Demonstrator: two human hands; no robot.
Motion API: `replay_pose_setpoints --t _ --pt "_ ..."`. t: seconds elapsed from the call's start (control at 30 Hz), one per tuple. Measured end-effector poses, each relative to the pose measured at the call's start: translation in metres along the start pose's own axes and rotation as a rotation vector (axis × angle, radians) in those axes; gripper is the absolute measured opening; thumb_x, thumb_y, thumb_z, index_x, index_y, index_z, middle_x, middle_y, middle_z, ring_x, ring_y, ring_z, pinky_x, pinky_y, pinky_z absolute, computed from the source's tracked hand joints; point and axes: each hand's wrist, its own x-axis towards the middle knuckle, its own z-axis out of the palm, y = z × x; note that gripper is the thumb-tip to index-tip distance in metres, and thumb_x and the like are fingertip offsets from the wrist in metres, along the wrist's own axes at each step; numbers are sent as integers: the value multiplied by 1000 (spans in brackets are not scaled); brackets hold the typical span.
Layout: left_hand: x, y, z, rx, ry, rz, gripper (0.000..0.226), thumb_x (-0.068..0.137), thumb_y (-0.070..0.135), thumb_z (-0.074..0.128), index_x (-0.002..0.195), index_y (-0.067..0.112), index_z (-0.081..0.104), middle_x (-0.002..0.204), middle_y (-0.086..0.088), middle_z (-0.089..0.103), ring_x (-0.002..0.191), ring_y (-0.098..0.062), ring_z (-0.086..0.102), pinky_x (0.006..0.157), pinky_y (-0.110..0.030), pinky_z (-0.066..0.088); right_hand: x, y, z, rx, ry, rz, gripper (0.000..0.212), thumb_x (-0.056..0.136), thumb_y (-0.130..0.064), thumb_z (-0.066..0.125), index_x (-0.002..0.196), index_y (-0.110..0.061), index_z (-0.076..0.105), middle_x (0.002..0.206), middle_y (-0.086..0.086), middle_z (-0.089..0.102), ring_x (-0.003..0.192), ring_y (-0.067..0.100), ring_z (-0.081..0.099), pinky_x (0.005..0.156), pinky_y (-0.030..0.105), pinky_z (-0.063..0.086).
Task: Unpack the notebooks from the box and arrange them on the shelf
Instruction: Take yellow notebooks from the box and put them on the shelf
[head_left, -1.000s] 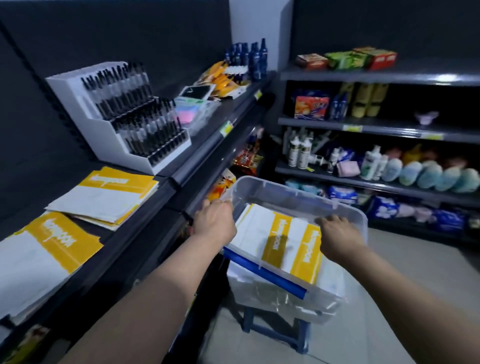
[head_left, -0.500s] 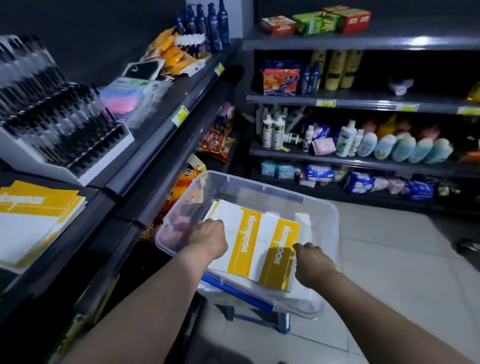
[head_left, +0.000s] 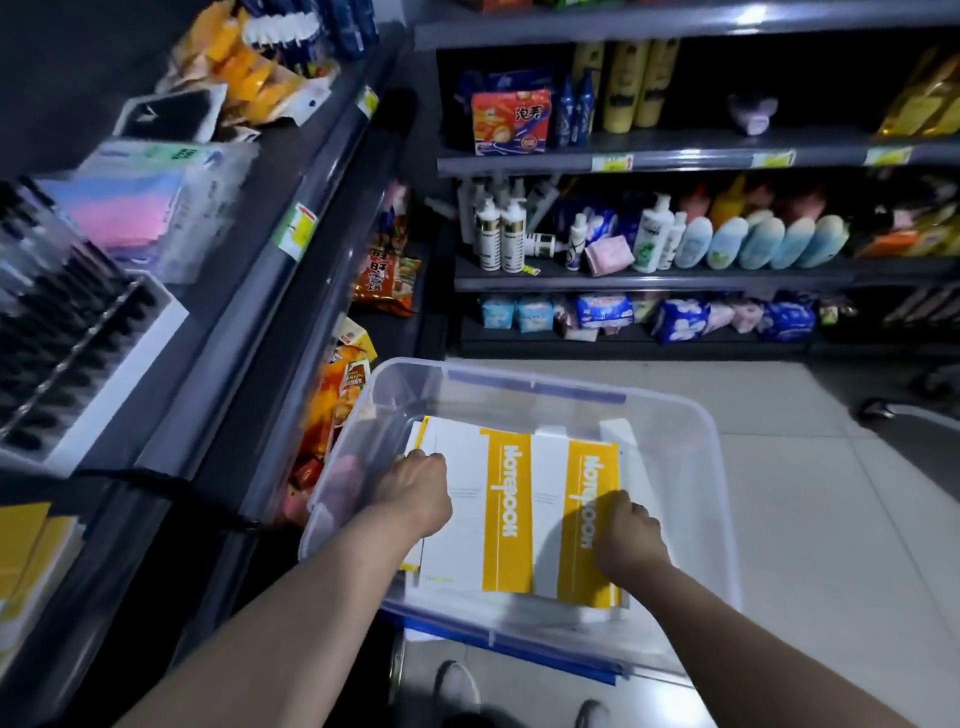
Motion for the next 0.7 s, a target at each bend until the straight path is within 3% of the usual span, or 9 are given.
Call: replay_pose_setpoints --t 0.17,0.27,0.43,0.57,0.7 --pt "20 -18 -1 27 -13 91 40 93 16 49 133 15 49 137 -6 48 124 -26 47 93 -35 44 1 -18 20 10 107 131 90 84 -34 67 148 -7 10 139 14 32 128 33 32 97 42 43" --pt "28 -23 0 36 -18 136 40 94 17 49 134 15 48 138 -7 46 125 -26 47 92 -35 44 6 -18 15 104 112 228 107 75 -34 78 149 -10 5 139 17 31 131 35 31 99 44 41" --pt "36 -28 7 30 -37 174 39 94 17 50 133 16 49 137 -4 47 124 -23 47 91 -34 46 12 -13 0 131 78 275 75 74 -33 76 132 -9 35 134 14 41 129 34 37 101 42 39" --pt "36 -32 12 35 -55 181 39 94 19 51 133 16 49 137 -4 47 125 -23 47 95 -34 47 6 -14 6 215 149 245 49 88 -33 59 124 -6 39 129 16 47 121 38 46 98 43 41" --pt "33 -35 12 45 -54 145 39 93 17 52 132 14 49 135 -5 48 124 -24 48 91 -33 46 -7 -12 -2 279 183 155 20 93 -21 47 104 -11 33 112 18 61 99 40 60 76 39 42"
